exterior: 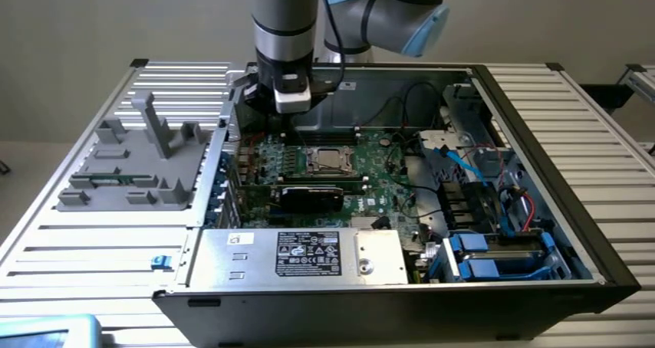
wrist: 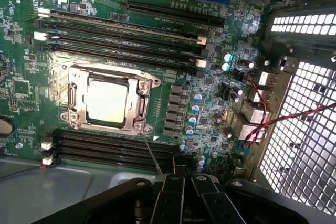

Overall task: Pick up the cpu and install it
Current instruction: 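Install the first cpu locking lever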

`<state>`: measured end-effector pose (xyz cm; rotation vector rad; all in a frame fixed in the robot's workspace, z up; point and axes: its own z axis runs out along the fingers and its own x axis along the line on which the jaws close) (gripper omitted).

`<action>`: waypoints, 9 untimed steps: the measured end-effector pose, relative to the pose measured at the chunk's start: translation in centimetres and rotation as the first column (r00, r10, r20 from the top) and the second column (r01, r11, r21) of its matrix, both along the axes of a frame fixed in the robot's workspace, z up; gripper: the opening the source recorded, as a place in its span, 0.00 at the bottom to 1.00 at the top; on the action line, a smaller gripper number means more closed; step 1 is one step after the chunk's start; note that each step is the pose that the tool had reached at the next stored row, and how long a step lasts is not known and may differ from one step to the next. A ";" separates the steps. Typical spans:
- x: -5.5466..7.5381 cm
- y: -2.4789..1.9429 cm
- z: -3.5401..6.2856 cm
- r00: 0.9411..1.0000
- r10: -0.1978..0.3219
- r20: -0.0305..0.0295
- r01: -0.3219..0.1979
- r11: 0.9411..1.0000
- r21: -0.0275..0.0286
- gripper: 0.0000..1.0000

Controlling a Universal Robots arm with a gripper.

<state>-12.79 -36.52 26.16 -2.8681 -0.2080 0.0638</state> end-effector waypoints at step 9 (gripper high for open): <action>-0.2 0.50 -0.77 1.000 -0.003 0.000 0.003 0.999 0.044 0.11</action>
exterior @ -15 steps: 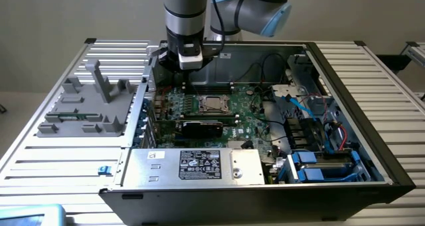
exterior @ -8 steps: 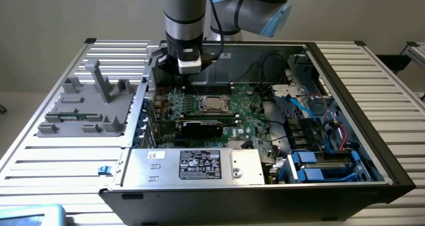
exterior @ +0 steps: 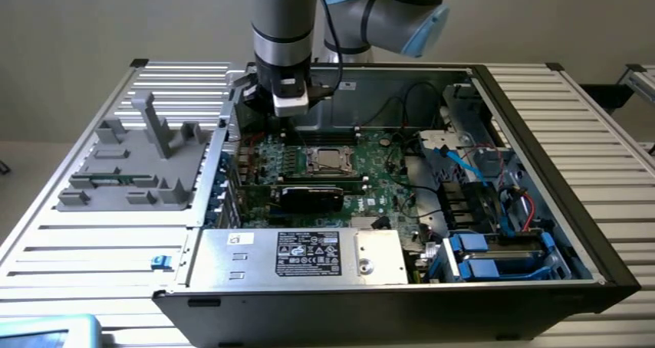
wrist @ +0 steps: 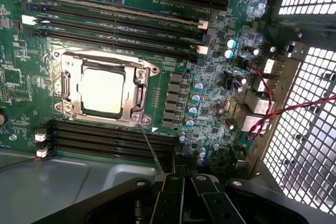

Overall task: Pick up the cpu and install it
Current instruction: 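Install the first cpu locking lever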

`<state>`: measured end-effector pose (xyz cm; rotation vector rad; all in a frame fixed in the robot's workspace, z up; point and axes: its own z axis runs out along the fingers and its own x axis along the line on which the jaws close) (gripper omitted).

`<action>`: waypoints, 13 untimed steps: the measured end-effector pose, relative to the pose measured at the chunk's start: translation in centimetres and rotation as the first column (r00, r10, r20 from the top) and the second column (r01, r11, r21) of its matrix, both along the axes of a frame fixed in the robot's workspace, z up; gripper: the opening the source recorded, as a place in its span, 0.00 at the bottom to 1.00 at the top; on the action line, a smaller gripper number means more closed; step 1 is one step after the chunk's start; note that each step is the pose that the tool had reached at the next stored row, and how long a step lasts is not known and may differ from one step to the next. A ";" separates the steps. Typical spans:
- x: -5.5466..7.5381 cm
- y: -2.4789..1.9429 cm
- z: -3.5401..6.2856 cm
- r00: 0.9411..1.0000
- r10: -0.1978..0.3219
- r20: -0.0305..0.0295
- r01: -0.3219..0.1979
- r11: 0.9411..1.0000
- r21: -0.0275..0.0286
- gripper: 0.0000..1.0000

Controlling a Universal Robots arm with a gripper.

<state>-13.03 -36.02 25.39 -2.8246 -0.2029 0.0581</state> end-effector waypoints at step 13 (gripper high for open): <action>0.3 0.67 -0.76 1.000 -0.012 0.003 0.012 1.000 0.024 0.11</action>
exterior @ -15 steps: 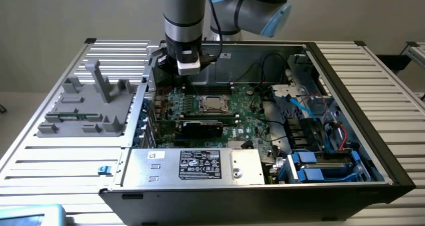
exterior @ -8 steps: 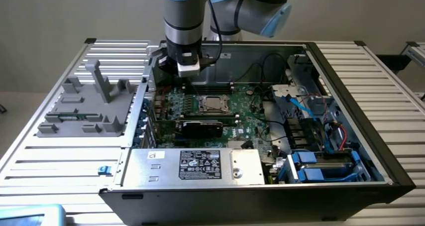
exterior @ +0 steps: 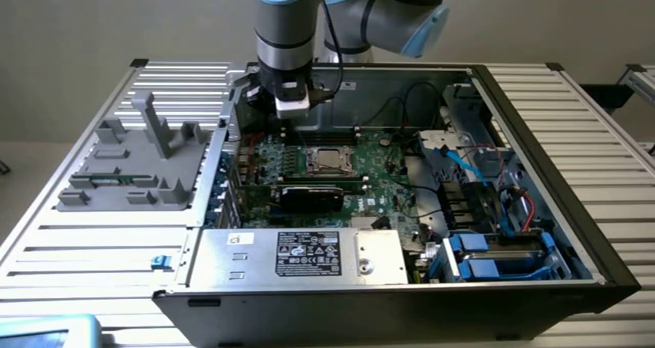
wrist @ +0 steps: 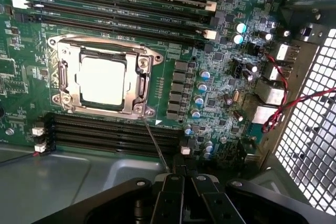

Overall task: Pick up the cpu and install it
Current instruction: 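Install the first cpu locking lever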

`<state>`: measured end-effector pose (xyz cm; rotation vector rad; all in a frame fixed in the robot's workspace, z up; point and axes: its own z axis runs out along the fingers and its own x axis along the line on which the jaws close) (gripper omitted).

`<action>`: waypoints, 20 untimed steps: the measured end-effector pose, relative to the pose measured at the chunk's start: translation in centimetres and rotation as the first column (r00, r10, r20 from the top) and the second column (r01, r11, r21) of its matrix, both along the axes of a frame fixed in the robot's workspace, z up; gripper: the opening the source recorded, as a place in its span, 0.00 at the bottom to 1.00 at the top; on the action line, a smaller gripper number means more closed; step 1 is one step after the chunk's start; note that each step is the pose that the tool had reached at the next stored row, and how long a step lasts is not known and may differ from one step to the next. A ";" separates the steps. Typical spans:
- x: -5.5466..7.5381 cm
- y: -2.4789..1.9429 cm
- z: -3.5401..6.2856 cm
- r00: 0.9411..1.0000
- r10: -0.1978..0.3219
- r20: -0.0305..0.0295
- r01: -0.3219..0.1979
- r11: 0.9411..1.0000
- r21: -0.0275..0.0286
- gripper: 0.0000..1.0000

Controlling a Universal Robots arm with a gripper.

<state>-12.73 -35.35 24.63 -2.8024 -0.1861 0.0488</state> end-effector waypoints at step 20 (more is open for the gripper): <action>2.8 0.01 0.54 0.999 -0.004 0.036 0.004 1.000 0.005 0.11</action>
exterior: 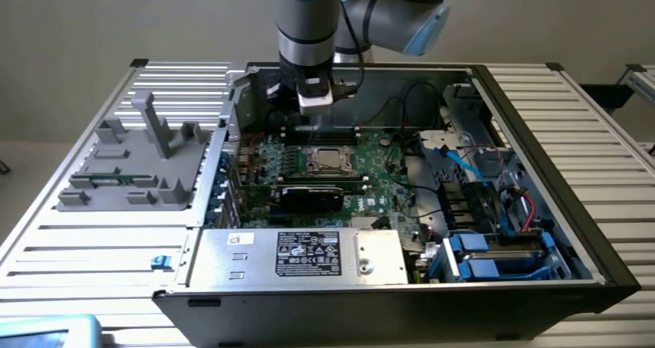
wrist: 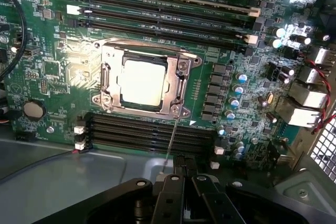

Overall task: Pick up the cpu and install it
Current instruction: 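Install the first cpu locking lever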

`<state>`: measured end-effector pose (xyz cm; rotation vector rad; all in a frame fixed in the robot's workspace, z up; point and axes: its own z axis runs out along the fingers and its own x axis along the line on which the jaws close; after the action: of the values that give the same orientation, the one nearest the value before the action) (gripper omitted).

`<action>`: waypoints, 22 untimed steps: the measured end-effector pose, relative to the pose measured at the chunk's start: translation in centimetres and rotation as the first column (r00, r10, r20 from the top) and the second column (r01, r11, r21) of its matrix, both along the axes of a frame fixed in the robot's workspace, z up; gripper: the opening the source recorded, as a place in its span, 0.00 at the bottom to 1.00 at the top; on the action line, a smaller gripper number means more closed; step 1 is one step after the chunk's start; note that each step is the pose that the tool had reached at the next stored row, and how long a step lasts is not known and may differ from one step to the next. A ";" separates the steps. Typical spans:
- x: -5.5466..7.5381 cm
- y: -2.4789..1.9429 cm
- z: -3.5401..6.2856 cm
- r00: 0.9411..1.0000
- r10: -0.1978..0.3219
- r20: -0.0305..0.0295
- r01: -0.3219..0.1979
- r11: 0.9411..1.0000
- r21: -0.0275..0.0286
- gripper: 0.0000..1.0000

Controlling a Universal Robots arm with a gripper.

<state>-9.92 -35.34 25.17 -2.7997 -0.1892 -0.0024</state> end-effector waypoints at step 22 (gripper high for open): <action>0.0 0.00 -0.13 0.991 -0.134 0.015 0.134 0.991 0.000 0.11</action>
<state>-9.91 -35.34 25.04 -2.8079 -0.0041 -0.0555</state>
